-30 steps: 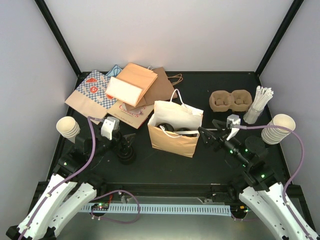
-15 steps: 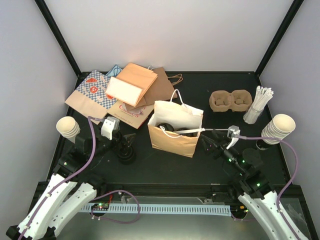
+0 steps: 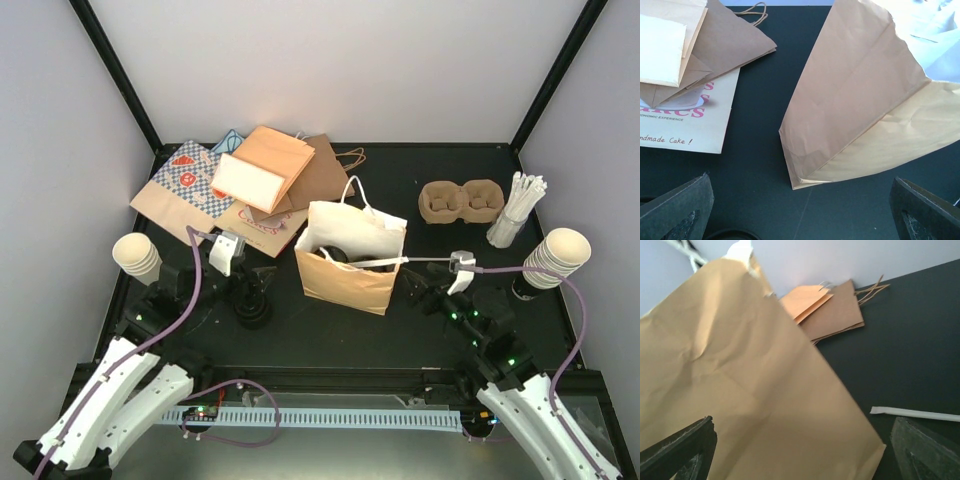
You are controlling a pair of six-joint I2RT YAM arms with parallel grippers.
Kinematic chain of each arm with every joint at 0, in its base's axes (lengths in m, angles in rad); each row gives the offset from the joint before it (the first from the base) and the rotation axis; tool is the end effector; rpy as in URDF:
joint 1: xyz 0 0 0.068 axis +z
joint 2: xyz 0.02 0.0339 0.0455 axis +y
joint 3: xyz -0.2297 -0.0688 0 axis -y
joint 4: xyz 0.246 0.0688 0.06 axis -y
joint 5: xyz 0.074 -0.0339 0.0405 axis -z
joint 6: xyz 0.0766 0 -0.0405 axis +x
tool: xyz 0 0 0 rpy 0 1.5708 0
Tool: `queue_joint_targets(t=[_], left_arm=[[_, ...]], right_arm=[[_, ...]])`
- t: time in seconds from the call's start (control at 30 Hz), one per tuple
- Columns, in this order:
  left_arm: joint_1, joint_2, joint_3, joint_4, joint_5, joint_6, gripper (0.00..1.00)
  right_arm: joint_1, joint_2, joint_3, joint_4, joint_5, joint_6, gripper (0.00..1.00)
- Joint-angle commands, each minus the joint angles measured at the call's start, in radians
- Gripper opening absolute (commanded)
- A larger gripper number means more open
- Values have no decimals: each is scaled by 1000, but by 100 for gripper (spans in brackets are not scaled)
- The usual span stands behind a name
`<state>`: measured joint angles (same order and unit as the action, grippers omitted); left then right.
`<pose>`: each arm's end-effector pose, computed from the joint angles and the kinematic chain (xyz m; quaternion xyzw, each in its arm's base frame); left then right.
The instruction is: Pack the takeout coffee
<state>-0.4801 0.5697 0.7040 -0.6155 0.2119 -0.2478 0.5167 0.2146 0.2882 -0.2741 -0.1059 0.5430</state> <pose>0.1649 -0.1040 0.2609 0.1530 0.8384 -0.2680 0.4494 0.1557 0.0978 0.2104 -0.0233 0.7736 0.3547 0.5245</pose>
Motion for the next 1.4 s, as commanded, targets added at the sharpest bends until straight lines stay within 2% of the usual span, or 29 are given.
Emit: queue_joint_targets(t=[0.0, 0.13, 0.23, 0.33, 0.47, 0.7, 0.9, 1.1, 1.27, 1.37], left_arm=[[-3, -1, -2, 55, -20, -28, 99], [-3, -23, -39, 117, -50, -55, 99], [-3, -25, -42, 132, -148, -72, 99], [-2, 5, -40, 137, -317, -97, 99], [9, 69, -26, 177, -446, -82, 99], [52, 149, -50, 318, -494, -17, 98], [144, 160, -141, 504, -537, 56, 99], [264, 163, -279, 723, -504, 114, 99], [290, 154, -413, 897, -510, 260, 98], [325, 187, -436, 939, -487, 265, 99]], right_arm=[[3, -27, 16, 14, 144, -55, 95], [3, -29, 2, 53, 306, -102, 94], [4, -1, -3, 114, 407, -199, 95], [4, 46, -19, 217, 456, -352, 95], [1, 120, -36, 332, 454, -488, 93], [-13, 244, -152, 618, 523, -547, 89], [-202, 391, -132, 687, 367, -538, 87], [-381, 534, -139, 806, 211, -507, 85], [-419, 677, -119, 903, 200, -526, 85], [-429, 758, -151, 1048, 205, -522, 86]])
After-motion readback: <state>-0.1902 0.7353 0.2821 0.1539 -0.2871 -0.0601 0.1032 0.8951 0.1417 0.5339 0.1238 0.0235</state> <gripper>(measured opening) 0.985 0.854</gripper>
